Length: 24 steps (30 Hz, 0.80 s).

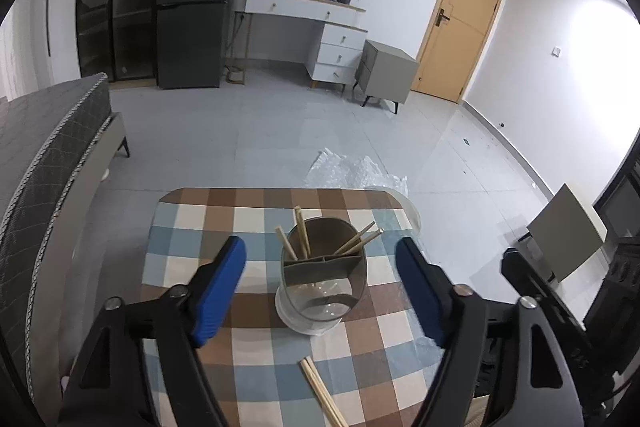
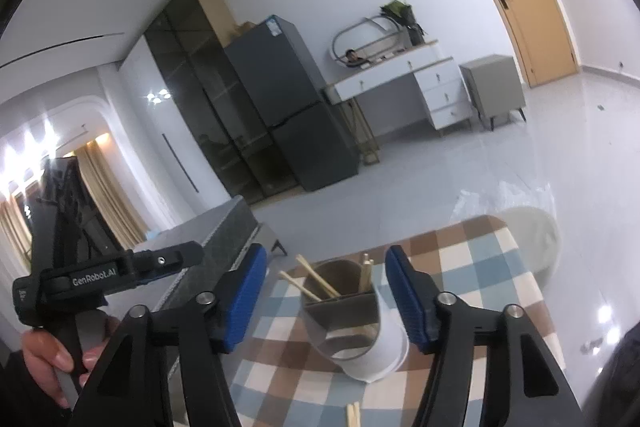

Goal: Organize utensils
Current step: 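Open both grippers to release the chopsticks into the utensil holder, then move both grippers back down to the remaining chopstick bundle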

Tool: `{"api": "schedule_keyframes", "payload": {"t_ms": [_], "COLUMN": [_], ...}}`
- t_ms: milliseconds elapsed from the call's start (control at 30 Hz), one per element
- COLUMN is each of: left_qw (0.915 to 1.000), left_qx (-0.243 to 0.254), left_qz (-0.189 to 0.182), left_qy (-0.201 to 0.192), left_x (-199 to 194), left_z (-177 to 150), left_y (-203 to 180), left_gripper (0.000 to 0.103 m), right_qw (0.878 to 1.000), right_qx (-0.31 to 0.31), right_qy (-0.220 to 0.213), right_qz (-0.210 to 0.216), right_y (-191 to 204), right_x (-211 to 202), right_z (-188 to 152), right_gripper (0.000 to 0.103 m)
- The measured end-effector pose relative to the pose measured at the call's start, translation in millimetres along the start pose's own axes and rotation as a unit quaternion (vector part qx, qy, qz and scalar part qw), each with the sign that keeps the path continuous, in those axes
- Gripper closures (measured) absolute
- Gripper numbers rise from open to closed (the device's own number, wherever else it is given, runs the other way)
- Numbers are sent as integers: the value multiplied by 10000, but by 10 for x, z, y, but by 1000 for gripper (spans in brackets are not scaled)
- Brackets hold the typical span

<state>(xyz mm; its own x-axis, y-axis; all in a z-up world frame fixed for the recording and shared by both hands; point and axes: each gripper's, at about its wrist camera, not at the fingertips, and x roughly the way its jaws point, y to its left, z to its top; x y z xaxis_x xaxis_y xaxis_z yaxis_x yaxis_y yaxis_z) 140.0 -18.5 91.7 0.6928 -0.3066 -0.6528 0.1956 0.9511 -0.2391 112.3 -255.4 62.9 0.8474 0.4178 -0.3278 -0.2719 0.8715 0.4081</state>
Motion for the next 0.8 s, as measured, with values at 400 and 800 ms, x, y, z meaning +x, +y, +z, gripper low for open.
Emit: {"api": "schedule_keyframes", "payload": {"t_ms": [400,800], "left_qw": [9970,9963], "left_qx": [19,-306], "left_qz": [535,517], "left_qy": [-552,-613], "left_x": [-296,-217], "left_z": [-365,-922], "left_y": [61,320], "left_gripper": [15,12], "right_qw": [9982,9920], "right_qx": [-493,-1178], "right_qy": [-47,-19], "right_qz": [-344,-460], "right_y": [235,395], "right_x": [-307,-415], "right_z": [-279,-776], "right_gripper": [12,6]}}
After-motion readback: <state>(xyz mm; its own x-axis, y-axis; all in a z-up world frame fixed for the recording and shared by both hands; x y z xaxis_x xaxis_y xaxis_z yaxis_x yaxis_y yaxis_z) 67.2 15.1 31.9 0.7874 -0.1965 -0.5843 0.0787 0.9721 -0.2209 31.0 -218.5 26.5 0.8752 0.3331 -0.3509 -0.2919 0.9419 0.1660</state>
